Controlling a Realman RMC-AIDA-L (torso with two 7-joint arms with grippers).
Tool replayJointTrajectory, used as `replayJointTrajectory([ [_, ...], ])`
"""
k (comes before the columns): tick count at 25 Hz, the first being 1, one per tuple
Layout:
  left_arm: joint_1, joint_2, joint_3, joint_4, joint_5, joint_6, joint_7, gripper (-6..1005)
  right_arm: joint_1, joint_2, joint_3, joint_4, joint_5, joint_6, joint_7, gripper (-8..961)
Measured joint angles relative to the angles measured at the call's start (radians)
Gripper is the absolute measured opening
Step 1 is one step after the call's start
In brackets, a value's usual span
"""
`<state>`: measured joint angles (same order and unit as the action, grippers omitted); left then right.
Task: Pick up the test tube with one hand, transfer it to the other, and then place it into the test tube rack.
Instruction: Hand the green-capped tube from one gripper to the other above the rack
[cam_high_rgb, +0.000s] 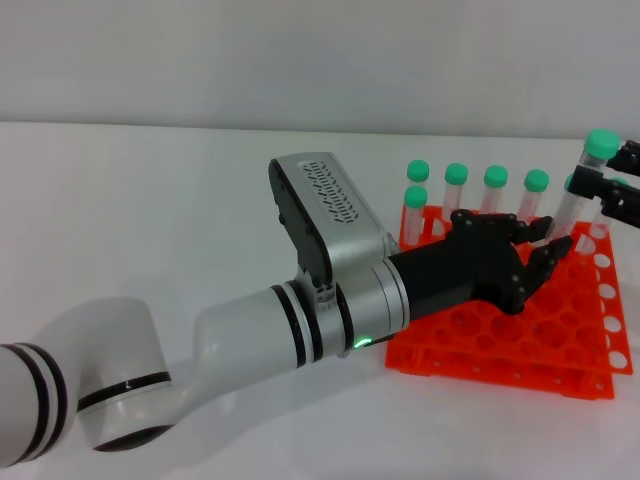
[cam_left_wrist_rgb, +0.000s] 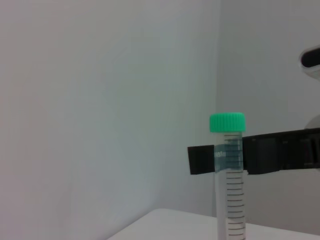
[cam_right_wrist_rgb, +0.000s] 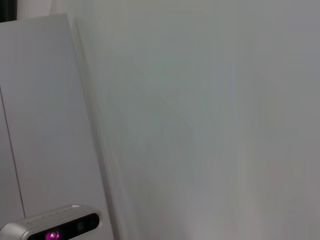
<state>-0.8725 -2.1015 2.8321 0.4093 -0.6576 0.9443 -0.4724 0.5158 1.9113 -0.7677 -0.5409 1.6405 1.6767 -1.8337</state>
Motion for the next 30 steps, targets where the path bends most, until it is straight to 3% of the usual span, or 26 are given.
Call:
replayJointTrajectory([
  [2, 0.001, 0.0, 0.0, 0.0, 0.0, 0.0, 0.001, 214, -0.003, 0.0, 0.003, 0.002, 0.007, 0.0, -0.009, 623],
  [7, 0.001, 0.0, 0.001, 0.0, 0.0, 0.0, 0.002, 215, -0.007, -0.001, 0.021, 0.005, 0.01, 0.0, -0.016, 380],
  [18, 0.008, -0.001, -0.001, 0.001, -0.002, -0.001, 0.018, 217, -0.007, 0.003, 0.025, 0.009, 0.01, 0.002, -0.013, 191],
  [30, 0.127, -0.006, -0.021, 0.036, -0.008, 0.008, 0.41, 220, -0.009, 0.016, 0.03, 0.009, 0.02, 0.009, -0.016, 196],
])
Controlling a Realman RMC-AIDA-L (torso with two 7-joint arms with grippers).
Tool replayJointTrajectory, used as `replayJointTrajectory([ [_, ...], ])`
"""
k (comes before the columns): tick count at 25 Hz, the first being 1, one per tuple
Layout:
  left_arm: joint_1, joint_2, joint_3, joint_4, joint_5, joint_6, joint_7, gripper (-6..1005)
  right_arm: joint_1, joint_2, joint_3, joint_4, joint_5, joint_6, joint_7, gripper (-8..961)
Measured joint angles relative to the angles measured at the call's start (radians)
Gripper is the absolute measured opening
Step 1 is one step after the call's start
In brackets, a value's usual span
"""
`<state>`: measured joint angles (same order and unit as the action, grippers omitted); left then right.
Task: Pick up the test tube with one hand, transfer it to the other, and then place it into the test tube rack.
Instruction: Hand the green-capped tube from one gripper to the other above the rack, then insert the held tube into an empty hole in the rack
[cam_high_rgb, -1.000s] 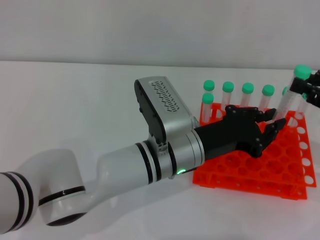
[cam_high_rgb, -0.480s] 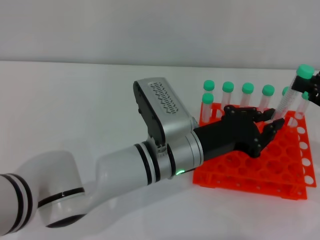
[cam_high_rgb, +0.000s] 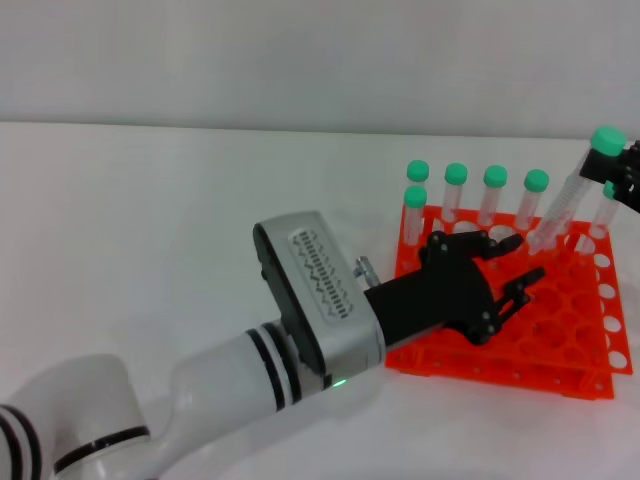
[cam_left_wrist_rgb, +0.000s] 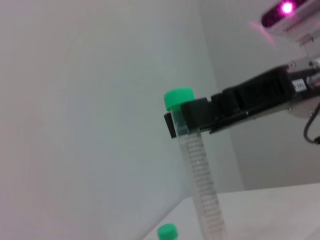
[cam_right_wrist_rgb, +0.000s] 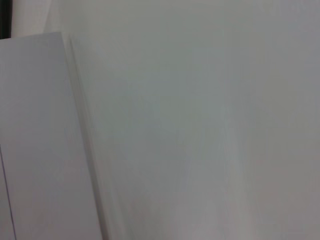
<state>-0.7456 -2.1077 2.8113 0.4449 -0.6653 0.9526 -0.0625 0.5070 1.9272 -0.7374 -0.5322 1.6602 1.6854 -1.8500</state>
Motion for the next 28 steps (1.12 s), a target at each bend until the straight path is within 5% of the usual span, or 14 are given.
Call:
replayJointTrajectory([
  [7, 0.156, 0.0, -0.152, 0.024, -0.005, 0.04, 0.05, 410, -0.011, 0.02, 0.013, 0.0, 0.009, -0.05, -0.039, 199],
  [12, 0.286, 0.003, -0.263, 0.029, -0.024, 0.143, 0.046, 583, -0.008, 0.058, 0.013, -0.002, 0.015, -0.123, -0.096, 202],
  [14, 0.358, 0.005, -0.285, 0.022, -0.133, 0.222, 0.046, 662, 0.014, 0.085, 0.0, 0.004, 0.015, -0.18, -0.146, 202],
  [16, 0.404, 0.007, -0.285, 0.01, -0.25, 0.272, 0.038, 751, 0.037, 0.09, -0.011, 0.032, 0.015, -0.198, -0.176, 203],
  [18, 0.426, 0.009, -0.287, -0.022, -0.323, 0.298, 0.015, 841, 0.07, 0.091, -0.021, 0.08, 0.017, -0.214, -0.213, 204],
  [28, 0.44, 0.012, -0.295, -0.15, -0.451, 0.302, -0.206, 884, 0.158, 0.097, -0.044, 0.195, 0.017, -0.319, -0.328, 209],
])
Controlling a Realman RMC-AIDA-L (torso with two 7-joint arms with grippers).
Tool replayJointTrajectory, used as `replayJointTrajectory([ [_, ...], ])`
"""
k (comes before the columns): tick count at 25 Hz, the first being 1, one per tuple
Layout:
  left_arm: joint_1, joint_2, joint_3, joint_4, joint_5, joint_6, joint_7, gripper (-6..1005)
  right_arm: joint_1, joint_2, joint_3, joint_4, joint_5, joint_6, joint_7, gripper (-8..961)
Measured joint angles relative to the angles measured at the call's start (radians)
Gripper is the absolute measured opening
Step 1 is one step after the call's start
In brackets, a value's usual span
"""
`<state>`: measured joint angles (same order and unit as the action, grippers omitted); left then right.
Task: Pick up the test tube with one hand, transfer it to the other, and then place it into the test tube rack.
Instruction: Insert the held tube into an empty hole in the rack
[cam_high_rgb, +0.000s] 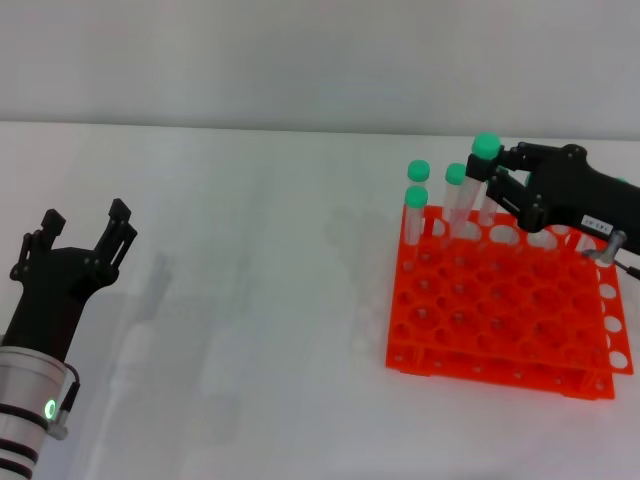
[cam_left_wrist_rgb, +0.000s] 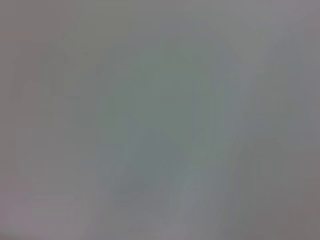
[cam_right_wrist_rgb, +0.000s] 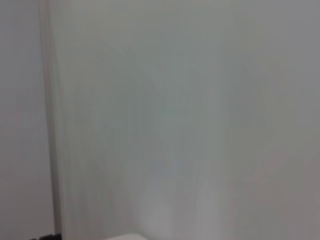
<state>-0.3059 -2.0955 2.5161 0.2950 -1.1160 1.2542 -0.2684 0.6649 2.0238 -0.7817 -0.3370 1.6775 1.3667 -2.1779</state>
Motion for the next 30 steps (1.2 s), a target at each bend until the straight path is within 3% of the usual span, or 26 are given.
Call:
replayJointTrajectory([
  [30, -0.021, 0.0, 0.006, -0.002, -0.001, -0.003, -0.003, 880, 0.053, 0.004, -0.021, 0.111, 0.02, -0.14, -0.105, 222],
])
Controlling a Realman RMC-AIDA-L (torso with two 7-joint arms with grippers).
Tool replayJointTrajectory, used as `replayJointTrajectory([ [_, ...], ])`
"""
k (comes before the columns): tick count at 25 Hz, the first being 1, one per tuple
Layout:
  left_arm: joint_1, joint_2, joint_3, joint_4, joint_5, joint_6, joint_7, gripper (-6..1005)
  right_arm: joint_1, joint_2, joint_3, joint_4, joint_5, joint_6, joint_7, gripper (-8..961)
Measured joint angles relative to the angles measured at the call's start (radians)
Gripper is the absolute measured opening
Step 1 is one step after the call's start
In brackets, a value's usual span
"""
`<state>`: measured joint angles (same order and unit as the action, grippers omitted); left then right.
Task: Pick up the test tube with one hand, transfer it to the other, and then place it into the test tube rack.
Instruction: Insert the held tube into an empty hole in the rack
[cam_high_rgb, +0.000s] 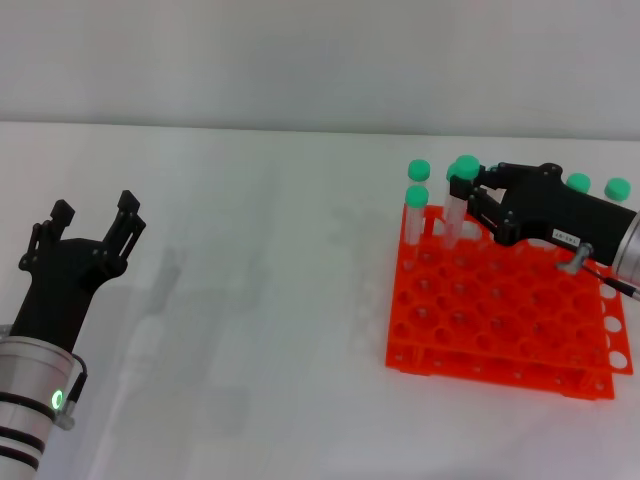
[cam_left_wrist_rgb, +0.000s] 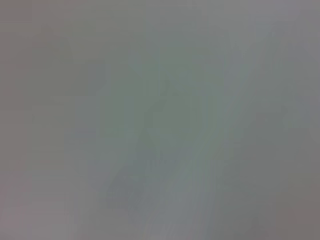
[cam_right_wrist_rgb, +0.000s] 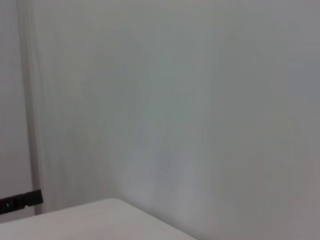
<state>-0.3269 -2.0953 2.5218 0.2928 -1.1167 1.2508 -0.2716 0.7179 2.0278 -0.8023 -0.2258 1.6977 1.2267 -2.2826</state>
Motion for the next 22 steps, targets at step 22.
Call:
replayJointTrajectory([
  [22, 0.0, 0.001, -0.006, -0.001, -0.003, -0.002, 0.0, 880, 0.007, -0.001, -0.04, 0.044, -0.001, -0.026, -0.025, 232],
])
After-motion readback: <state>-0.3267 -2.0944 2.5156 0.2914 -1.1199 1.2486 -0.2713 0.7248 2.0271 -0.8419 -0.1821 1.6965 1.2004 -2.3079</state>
